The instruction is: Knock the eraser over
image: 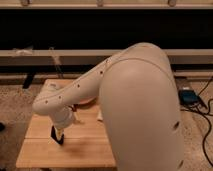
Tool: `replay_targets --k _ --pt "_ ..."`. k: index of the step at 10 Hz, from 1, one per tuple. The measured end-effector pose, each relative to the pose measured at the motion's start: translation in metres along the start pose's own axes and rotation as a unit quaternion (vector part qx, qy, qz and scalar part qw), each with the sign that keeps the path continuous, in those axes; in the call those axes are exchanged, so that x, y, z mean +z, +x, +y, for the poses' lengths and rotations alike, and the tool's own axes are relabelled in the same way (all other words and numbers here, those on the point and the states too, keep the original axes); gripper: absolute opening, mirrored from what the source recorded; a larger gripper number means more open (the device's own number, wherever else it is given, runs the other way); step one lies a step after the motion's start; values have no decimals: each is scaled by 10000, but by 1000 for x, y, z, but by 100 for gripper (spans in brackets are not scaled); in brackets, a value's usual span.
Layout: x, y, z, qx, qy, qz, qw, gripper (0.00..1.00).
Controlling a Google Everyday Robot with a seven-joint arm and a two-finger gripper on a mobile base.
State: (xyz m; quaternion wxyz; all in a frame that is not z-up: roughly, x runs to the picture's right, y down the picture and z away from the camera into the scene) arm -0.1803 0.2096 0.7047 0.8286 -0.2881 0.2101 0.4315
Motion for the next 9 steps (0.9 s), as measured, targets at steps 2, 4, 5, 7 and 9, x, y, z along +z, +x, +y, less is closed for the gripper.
replay_targets --k 2,4,5,7,9 --pt "-6 0 18 -157 -163 -28 9997 80" --pt "-10 -3 26 -257 -277 -63 9993 80" --pt "-13 -5 26 -313 -348 -72 9989 80" --pt "-29 -2 19 -575 -550 -134 9967 80" --pt "-49 2 14 -899 -828 -335 9919 80"
